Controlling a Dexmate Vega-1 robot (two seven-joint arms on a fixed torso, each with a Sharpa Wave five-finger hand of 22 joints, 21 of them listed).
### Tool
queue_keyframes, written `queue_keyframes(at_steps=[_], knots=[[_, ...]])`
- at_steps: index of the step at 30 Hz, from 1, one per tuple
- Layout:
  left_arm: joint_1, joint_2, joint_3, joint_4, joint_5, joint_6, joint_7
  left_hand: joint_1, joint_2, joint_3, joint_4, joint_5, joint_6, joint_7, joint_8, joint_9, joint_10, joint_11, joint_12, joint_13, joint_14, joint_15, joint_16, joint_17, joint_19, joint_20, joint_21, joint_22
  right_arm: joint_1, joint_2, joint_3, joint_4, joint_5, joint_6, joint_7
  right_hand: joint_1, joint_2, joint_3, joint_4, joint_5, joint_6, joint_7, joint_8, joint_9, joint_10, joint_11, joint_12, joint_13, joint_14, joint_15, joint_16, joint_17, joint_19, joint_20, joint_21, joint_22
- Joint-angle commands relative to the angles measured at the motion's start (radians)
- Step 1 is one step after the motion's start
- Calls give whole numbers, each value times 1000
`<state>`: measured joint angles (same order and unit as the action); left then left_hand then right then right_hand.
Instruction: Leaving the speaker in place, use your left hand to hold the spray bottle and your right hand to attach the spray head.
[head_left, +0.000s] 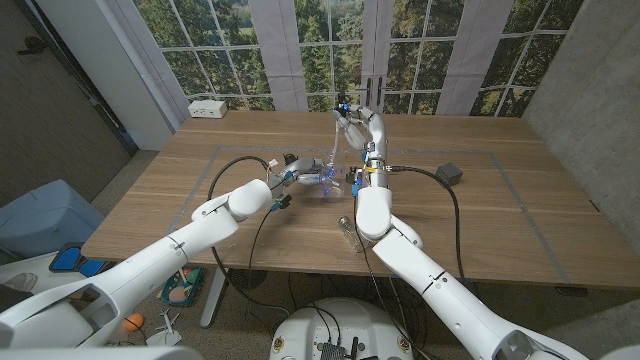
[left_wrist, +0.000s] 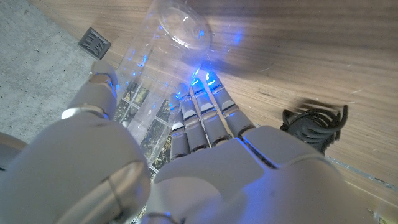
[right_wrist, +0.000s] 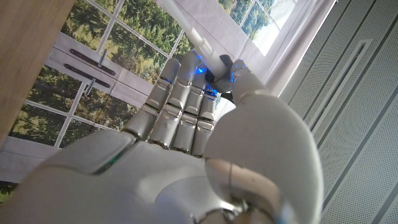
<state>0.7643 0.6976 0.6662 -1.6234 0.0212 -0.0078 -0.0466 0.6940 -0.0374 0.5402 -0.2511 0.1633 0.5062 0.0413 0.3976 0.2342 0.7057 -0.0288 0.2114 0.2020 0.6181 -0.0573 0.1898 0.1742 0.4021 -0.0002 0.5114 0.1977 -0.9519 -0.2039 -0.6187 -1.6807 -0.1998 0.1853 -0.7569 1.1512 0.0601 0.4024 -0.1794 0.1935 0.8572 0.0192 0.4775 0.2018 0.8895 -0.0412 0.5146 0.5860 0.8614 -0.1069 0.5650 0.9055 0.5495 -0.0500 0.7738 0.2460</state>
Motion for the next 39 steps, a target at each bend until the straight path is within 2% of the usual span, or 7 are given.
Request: queue_keyframes(at_steps=[1, 19, 39], knots=[[2, 0, -6, -2, -38, 0, -11, 155, 217, 95, 90, 6, 267, -68, 6, 4, 141, -135, 8, 2, 0, -155, -1, 2, -2, -1, 7, 3, -13, -14, -10, 11, -20, -27, -25, 35, 37, 49, 13, 5, 131, -128, 7, 4, 108, -110, -2, 5, 1, -110, -4, 3, -4, -27, 8, 0], [9, 8, -8, -18, -54, 4, -12, 155, 218, 95, 90, 6, 265, -68, 4, 5, 140, -134, 7, 3, 1, -154, -1, 3, -4, 0, 9, 3, -17, -39, -43, 46, -97, -77, -77, 35, 37, 51, 13, 5, 133, -131, 6, 4, 108, -109, -5, 8, -6, -111, -17, 11, -12, -28, 28, -6], [4, 6, -6, -8, -55, -6, -13, 155, 218, 95, 89, 6, 269, -68, 3, 5, 141, -134, 6, 3, 1, -155, 0, 3, -4, 0, 12, 3, -8, -68, -74, 53, -131, -128, -69, 31, 37, 53, 15, 5, 133, -132, 5, 4, 107, -109, -12, 5, -8, -108, -29, 17, -22, -26, 44, -11]])
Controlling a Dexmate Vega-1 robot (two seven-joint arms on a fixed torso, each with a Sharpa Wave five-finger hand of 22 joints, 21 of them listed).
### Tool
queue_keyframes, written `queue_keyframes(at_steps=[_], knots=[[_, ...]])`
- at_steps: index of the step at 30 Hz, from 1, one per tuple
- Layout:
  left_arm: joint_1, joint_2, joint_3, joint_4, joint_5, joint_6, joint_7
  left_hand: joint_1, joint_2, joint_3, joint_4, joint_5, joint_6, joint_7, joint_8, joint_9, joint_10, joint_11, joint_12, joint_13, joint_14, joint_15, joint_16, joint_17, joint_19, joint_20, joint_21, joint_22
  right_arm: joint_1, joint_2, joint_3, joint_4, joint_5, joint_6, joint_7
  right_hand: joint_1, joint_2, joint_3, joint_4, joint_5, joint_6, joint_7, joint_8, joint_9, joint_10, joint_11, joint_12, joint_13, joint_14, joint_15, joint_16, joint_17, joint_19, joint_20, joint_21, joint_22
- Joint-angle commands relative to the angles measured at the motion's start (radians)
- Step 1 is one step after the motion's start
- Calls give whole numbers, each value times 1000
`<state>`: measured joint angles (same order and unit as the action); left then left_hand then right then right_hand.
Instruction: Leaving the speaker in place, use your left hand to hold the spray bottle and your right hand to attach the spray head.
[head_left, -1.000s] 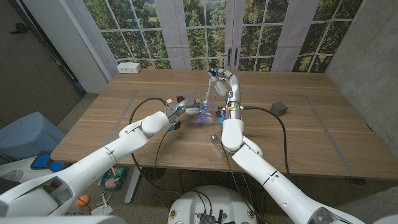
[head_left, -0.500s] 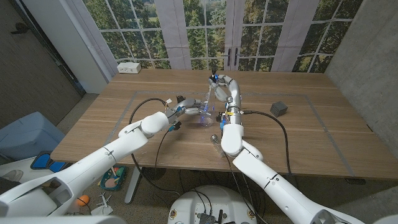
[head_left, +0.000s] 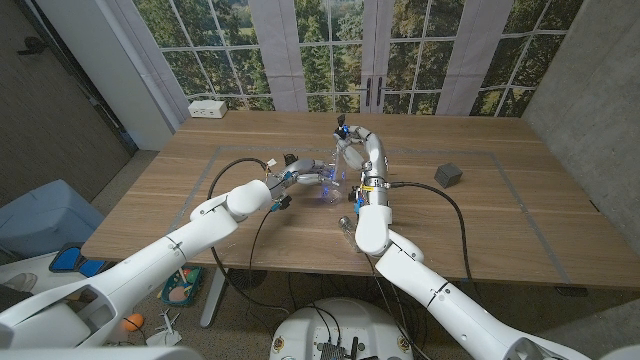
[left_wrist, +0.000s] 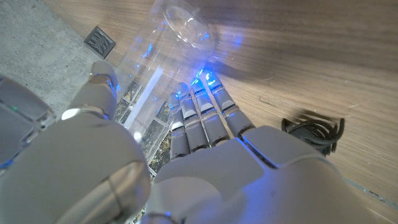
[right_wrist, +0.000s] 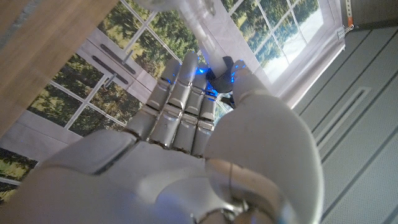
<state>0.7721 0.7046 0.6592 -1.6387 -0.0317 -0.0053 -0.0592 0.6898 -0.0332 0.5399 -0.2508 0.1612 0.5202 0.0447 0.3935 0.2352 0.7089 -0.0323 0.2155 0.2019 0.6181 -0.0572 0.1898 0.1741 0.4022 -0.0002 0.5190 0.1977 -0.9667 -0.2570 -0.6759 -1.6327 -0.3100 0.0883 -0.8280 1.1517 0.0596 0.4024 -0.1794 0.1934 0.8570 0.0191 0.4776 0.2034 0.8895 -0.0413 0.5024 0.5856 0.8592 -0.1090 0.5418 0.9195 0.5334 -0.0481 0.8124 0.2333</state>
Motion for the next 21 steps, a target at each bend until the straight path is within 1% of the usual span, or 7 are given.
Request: queue_keyframes(at_steps=[1, 16, 20, 21], knots=[[-4, -1, 1, 8, -3, -9, -1, 160, 213, 96, 89, 8, 254, -72, 7, 4, 139, -131, 2, 3, 0, -155, -1, 3, -5, 0, 5, 3, 7, -15, -18, 6, -21, -34, 2, 31, 36, 53, 14, 6, 133, -131, 4, 3, 107, -108, 0, 6, -6, -107, -6, 3, -7, -28, 6, 1], [-15, -6, 3, 26, -7, -17, -10, 160, 213, 95, 88, 8, 254, -71, 6, 5, 136, -131, 1, 3, -1, -155, -1, 3, -5, 0, 7, 3, 18, -21, -29, 15, -26, -49, 1, 30, 37, 54, 14, 6, 131, -127, 2, 3, 105, -110, -4, 6, -7, -107, -13, 8, -12, -27, 19, -3], [-18, -7, 3, 31, -8, -19, -11, 160, 213, 96, 89, 8, 254, -71, 5, 5, 137, -130, 1, 3, -1, -154, -1, 3, -5, 0, 8, 3, 19, -24, -30, 11, -21, -66, 14, 30, 38, 57, 14, 9, 121, -131, -3, 3, 91, -108, -9, 9, -16, -106, -22, 8, -20, -25, 24, -5], [-19, -8, 3, 32, -8, -19, -12, 160, 213, 96, 89, 8, 254, -71, 5, 5, 138, -130, 1, 3, -1, -154, -1, 3, -5, 0, 8, 3, 20, -26, -31, 8, -21, -72, 18, 32, 38, 58, 12, 10, 110, -132, -7, 3, 86, -109, -11, 10, -19, -108, -25, 9, -21, -24, 26, -6]])
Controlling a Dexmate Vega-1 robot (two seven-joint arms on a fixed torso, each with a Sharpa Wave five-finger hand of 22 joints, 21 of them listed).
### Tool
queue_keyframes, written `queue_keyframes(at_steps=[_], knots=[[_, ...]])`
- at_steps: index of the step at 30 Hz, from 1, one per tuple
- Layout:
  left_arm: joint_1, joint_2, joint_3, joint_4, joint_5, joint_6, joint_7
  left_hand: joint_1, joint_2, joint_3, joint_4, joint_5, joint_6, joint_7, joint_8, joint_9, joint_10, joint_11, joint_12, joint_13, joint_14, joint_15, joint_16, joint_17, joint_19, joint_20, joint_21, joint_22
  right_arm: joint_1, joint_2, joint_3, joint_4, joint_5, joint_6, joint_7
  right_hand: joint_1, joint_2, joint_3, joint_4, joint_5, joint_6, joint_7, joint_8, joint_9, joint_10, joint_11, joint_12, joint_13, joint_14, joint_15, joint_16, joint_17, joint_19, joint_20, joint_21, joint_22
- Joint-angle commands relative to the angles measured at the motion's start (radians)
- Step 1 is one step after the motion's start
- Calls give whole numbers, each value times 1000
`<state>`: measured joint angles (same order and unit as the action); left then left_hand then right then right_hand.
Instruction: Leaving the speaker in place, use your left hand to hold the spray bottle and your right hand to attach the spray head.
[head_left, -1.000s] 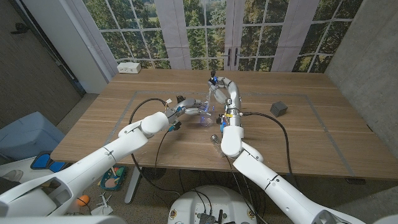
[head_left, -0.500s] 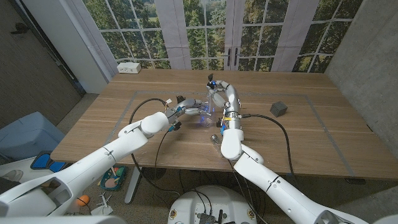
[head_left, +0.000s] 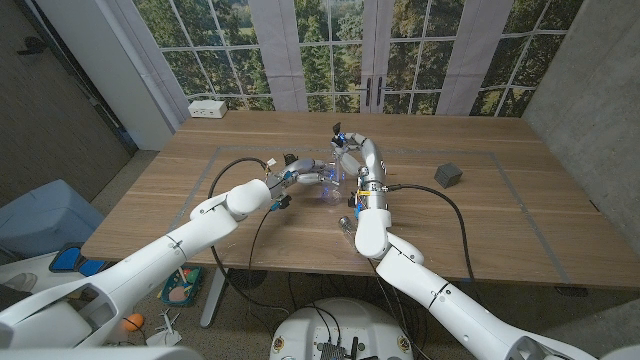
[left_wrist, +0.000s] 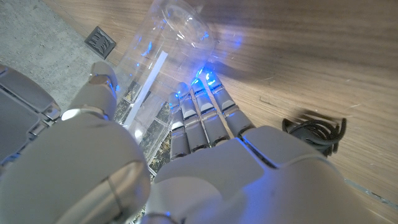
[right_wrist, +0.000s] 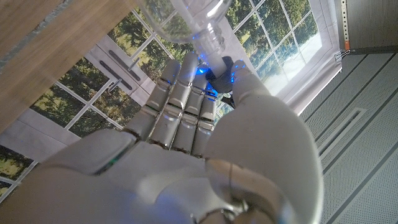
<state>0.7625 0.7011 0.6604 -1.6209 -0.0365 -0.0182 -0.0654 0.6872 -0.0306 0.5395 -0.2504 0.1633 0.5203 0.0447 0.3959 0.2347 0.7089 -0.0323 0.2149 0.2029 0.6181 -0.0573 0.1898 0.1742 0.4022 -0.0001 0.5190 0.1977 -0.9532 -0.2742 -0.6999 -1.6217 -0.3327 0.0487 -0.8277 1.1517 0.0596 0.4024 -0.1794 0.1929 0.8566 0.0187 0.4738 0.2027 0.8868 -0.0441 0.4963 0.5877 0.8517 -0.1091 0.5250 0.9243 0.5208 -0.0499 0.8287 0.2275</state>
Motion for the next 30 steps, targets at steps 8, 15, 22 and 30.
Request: queue_keyframes(at_steps=[8, 15, 22, 30], knots=[[-12, -5, 3, 17, -4, -5, -7, 163, 211, 96, 88, 6, 254, -71, 2, 6, 138, -130, 2, 2, -2, -154, -1, 3, -6, 0, 9, 3, 6, -19, -9, -8, 10, -50, 32, 18, 36, 53, 19, 16, 33, -135, -39, 4, 7, -104, -42, 13, -35, -103, -24, 13, -25, -15, 28, -7], [-15, -7, 5, 17, -2, -3, -7, 163, 213, 97, 89, 7, 253, -70, 1, 6, 138, -130, 1, 2, -1, -154, 0, 3, -7, 0, 10, 2, 1, -34, -8, -23, 16, -70, 49, -30, 13, 33, 30, 21, -75, -128, -90, 1, -102, -96, -112, -5, -70, -89, -40, 23, -45, -1, 46, -18], [-15, -8, 7, 13, 3, -1, -3, 165, 212, 98, 87, 7, 255, -70, 1, 6, 139, -130, 2, 2, -1, -155, 0, 3, -6, 0, 11, 2, -2, -63, -8, -59, 27, -111, 102, -116, -18, 14, 41, 23, -267, -91, -180, 0, -274, -68, -223, -21, -159, -71, -81, 24, -95, 35, 60, -32], [-5, -5, 5, -6, 7, 14, 9, 169, 213, 98, 84, 7, 255, -71, 0, 7, 141, -130, 2, 3, 1, -155, 1, 4, -6, -1, 13, 2, -4, -92, -4, -77, 50, -99, 144, -214, -41, -15, 62, 17, -386, -49, -234, 3, -366, -39, -274, -18, -239, -26, -114, 20, -141, 69, 58, -37]])
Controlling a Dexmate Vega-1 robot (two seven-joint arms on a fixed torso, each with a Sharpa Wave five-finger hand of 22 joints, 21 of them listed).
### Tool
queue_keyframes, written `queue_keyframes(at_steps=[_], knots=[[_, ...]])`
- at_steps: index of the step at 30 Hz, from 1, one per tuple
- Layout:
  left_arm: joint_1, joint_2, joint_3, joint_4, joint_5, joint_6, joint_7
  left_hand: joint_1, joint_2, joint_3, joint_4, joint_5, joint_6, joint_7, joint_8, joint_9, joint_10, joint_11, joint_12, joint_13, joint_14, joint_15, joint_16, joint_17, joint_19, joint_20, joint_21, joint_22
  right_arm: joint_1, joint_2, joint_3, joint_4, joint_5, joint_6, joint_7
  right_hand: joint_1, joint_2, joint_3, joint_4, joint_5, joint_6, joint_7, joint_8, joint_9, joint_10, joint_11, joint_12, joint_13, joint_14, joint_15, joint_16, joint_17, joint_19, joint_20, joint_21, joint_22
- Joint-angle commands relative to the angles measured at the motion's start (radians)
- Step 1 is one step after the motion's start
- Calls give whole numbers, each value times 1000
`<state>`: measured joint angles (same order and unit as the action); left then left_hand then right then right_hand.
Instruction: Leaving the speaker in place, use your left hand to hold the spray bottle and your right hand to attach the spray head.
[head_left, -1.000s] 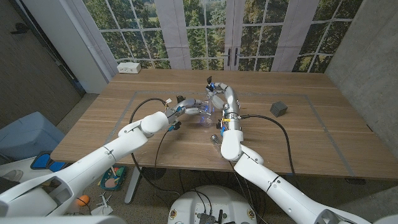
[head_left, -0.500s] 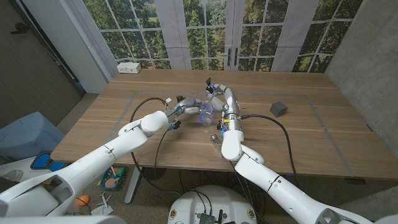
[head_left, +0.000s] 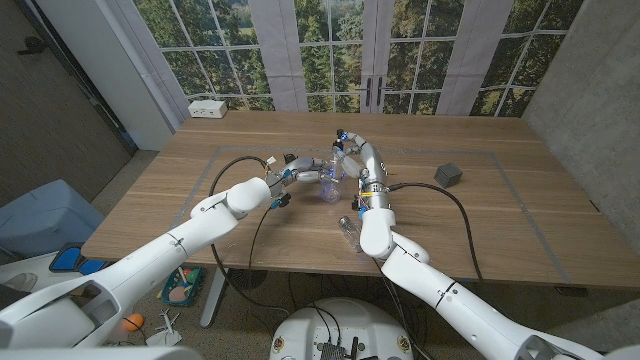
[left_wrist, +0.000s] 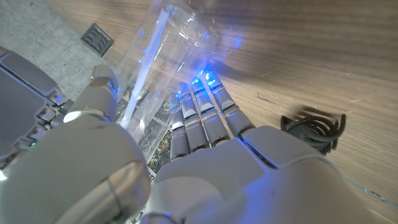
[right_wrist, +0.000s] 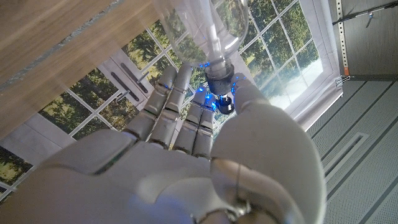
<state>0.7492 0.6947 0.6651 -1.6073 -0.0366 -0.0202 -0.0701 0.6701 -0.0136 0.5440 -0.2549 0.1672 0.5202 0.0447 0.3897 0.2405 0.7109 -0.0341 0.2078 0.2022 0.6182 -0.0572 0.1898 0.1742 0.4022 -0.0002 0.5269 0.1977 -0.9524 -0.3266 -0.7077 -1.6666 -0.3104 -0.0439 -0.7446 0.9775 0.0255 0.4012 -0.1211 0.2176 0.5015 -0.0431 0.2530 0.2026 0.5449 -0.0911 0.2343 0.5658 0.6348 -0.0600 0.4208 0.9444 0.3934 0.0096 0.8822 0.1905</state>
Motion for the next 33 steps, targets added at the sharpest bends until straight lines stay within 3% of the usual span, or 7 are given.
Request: queue_keyframes(at_steps=[1, 7, 13, 16, 33], knots=[[10, 2, 0, -22, 9, 18, 16, 186, 196, 93, 89, 3, 255, -71, 6, 1, 141, -128, 10, 3, 1, -155, 1, 4, -6, -1, 5, 2, -6, -44, 4, -33, 29, -1, 65, -50, -6, -17, 7, -8, -40, 18, -17, 4, -32, 13, -16, 5, -26, -74, -10, 2, -16, 11, 4, 0], [15, 4, 1, -37, 14, 28, 22, 186, 197, 93, 90, 3, 256, -74, 6, 1, 142, -128, 10, 3, 1, -156, 1, 4, -6, -1, 6, 2, -10, -62, 14, -28, 55, 56, 84, -133, -10, -50, 31, -9, -93, 53, -39, 5, -68, 42, -28, 6, -74, -44, -25, -2, -49, 31, -3, -1], [21, 8, 3, -52, 25, 40, 31, 186, 196, 93, 91, 3, 257, -73, 6, 2, 142, -128, 10, 4, 1, -156, 1, 4, -6, -2, 7, 2, -18, -70, 35, -13, 95, 136, 99, -205, 9, -71, 60, -3, -98, 78, -40, 7, -85, 77, -30, 6, -95, -13, -32, -8, -75, 49, -10, 0], [25, 9, 4, -59, 34, 46, 39, 187, 196, 93, 90, 3, 259, -71, 6, 2, 141, -127, 9, 4, 1, -158, 1, 4, -6, -2, 8, 2, -24, -71, 47, -9, 109, 161, 102, -226, 22, -74, 70, 2, -95, 83, -39, 7, -86, 80, -28, 6, -101, -8, -35, -10, -82, 53, -12, 0], [42, 22, 12, -105, 119, 80, 92, 188, 197, 94, 92, 3, 259, -76, 5, 3, 141, -128, 9, 4, 3, -158, 2, 4, -5, -3, 12, 2, -48, -87, 93, -33, 120, 194, 114, -272, 24, -90, 75, 18, -127, 91, -49, 7, -97, 99, -29, 4, -117, 15, -41, -14, -93, 69, -13, 1]])
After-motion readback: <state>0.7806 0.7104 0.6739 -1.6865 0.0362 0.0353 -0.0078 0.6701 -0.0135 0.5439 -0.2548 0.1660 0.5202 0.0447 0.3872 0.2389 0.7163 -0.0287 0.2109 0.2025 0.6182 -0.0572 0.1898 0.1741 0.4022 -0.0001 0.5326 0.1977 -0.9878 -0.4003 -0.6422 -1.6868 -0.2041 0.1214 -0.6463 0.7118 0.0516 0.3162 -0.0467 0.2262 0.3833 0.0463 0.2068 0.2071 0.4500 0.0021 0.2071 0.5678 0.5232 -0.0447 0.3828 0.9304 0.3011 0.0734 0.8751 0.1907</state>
